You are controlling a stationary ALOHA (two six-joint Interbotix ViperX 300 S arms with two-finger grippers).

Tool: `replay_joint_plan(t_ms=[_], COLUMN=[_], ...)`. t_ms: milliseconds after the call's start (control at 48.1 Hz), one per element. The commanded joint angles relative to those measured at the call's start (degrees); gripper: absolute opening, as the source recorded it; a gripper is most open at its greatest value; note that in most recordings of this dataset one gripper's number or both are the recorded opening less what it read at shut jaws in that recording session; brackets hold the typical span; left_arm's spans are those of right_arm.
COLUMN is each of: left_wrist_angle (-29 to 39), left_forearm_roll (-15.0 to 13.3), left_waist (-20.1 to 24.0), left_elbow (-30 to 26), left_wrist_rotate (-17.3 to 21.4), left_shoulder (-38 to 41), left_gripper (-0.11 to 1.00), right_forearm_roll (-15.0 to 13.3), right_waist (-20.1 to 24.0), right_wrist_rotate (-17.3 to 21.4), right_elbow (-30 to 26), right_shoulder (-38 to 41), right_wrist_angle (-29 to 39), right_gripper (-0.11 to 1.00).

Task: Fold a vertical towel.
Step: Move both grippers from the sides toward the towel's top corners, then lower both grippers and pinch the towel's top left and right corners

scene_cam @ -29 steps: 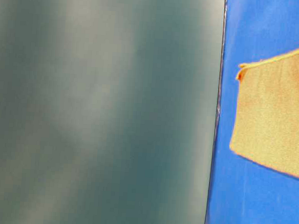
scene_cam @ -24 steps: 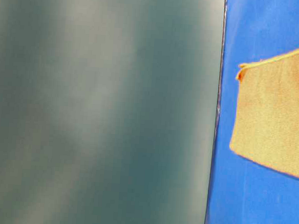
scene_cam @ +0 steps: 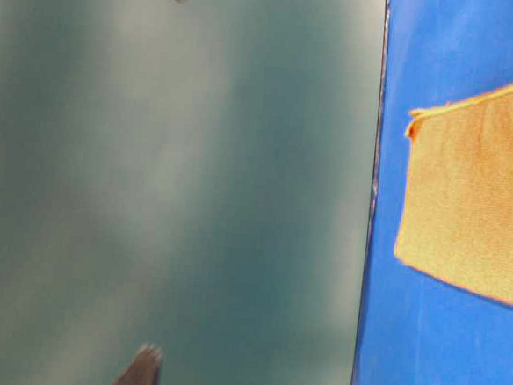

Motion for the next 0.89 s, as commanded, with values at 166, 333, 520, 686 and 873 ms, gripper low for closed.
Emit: replay_joint_plan(t_ms=[166, 333, 520, 686, 873], left_wrist_angle=[-1.3, -3.9, -4.6, -5.4, -7.0], left_forearm_roll=[-0.2, -0.2, -0.2, -0.2, -0.2], left_waist=[7.2, 10.5, 13.4, 14.8, 15.0], left_elbow=[-6.6, -10.4, -13.9, -16.7, -19.2], left_wrist_rotate=[-0.2, -0.1, -0.1, -0.1, -0.1], left_shoulder=[13.9, 24.0, 32.5, 38.9, 44.8], left_gripper=[0.17, 0.67, 0.86, 0.85, 0.85], right_forearm_roll=[-0.3, -2.6, -4.5, -4.7, -4.7], right_waist=[-6.7, -10.9, -13.6, -14.6, -15.6], right_wrist_rotate=[-0.5, -0.6, -0.7, -0.7, -0.7], right_elbow=[-6.9, -12.1, -16.2, -18.5, -19.9], right_shoulder=[13.8, 23.0, 33.0, 39.2, 44.4], right_wrist_angle=[2.7, 4.5, 4.5, 4.1, 2.5], right_gripper=[0.04, 0.50, 0.63, 0.62, 0.62])
